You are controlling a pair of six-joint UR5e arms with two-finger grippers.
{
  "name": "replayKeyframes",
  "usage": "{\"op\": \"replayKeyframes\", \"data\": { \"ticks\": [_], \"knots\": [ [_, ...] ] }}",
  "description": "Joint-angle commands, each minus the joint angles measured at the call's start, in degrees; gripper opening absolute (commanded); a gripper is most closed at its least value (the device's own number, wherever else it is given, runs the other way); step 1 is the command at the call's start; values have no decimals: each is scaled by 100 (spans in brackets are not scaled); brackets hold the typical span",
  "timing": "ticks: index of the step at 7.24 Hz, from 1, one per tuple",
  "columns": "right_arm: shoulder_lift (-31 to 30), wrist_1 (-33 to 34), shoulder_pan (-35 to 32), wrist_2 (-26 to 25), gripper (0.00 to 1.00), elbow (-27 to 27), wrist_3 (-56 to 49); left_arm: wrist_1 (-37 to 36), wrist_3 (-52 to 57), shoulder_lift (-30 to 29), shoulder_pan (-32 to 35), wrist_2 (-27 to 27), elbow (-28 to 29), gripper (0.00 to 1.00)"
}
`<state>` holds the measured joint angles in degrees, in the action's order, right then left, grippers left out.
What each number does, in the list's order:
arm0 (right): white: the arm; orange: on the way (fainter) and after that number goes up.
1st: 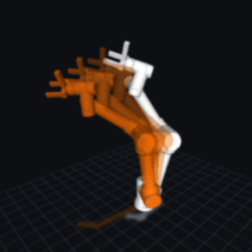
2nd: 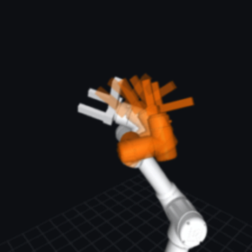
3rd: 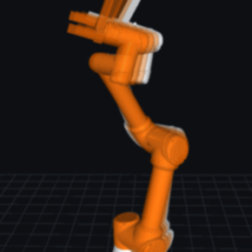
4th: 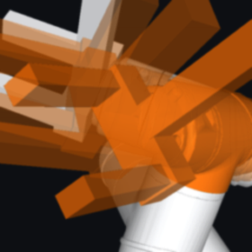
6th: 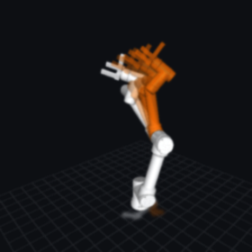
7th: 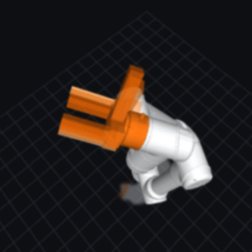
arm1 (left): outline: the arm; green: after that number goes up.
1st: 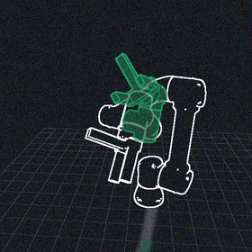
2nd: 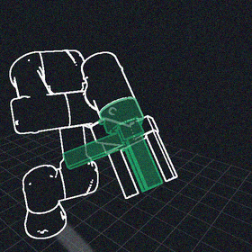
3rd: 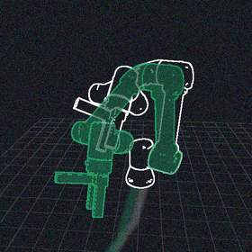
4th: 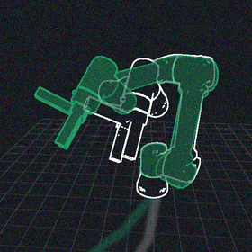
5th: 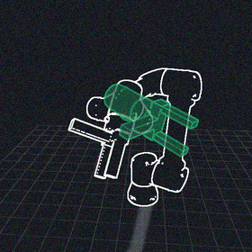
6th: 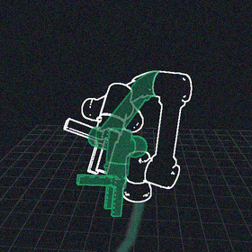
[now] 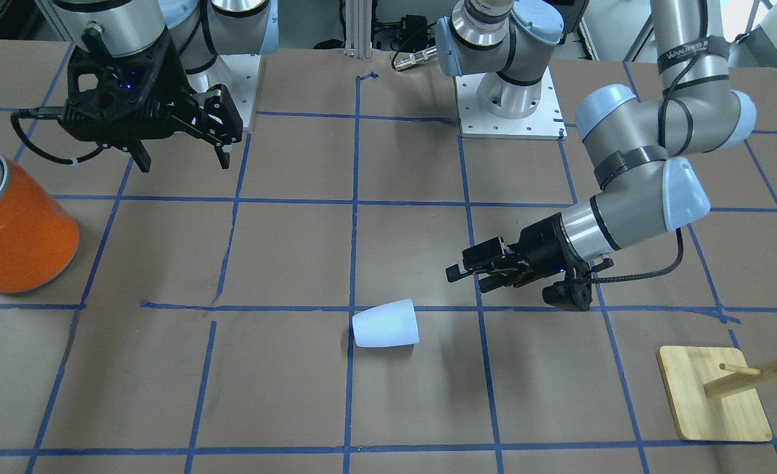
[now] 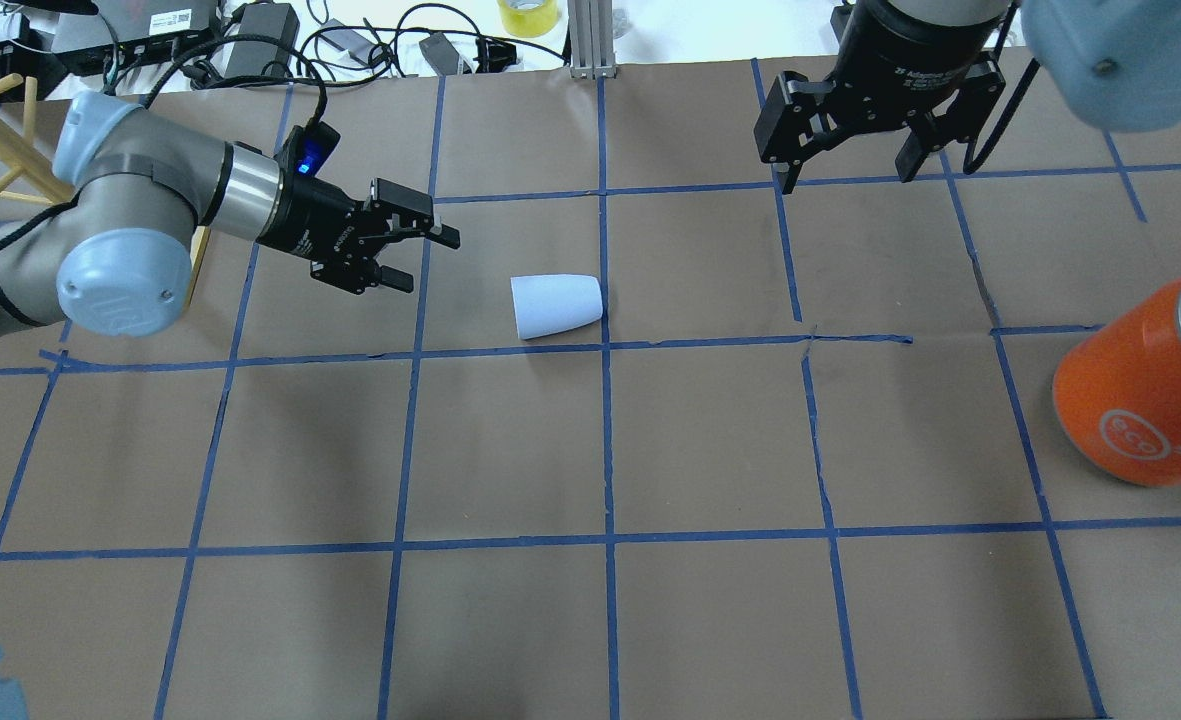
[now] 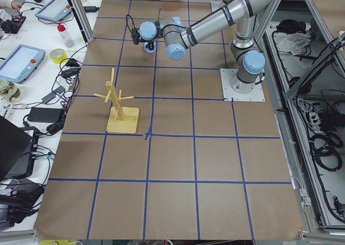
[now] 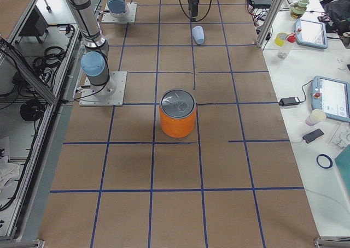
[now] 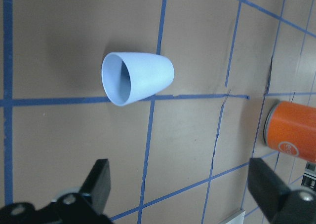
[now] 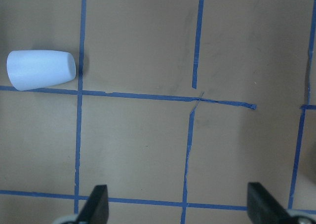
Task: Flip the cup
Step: 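Reach the left gripper sideways to the cup's open mouth and grasp its rim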
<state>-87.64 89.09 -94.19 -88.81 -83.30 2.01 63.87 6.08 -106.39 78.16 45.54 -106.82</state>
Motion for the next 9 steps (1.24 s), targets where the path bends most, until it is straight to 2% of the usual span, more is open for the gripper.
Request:
{"op": "replayKeyframes", "data": {
  "ticks": [1,2,4,5,9],
  "knots": [
    [-25,21,85,57,100,7,203,-453,-19,-486,23,-508,-76,100],
    [-25,12,59,57,100,7,281,-637,-28,-627,50,-528,-76,98],
    [-208,-75,50,39,100,-89,458,-892,-28,-978,163,-895,-85,94],
    [-392,20,50,57,100,-368,441,-1146,-89,-1128,260,-906,-50,94],
    [-403,371,68,13,100,-284,423,-2123,-765,-1620,585,-1028,-50,94]
  ]
}}
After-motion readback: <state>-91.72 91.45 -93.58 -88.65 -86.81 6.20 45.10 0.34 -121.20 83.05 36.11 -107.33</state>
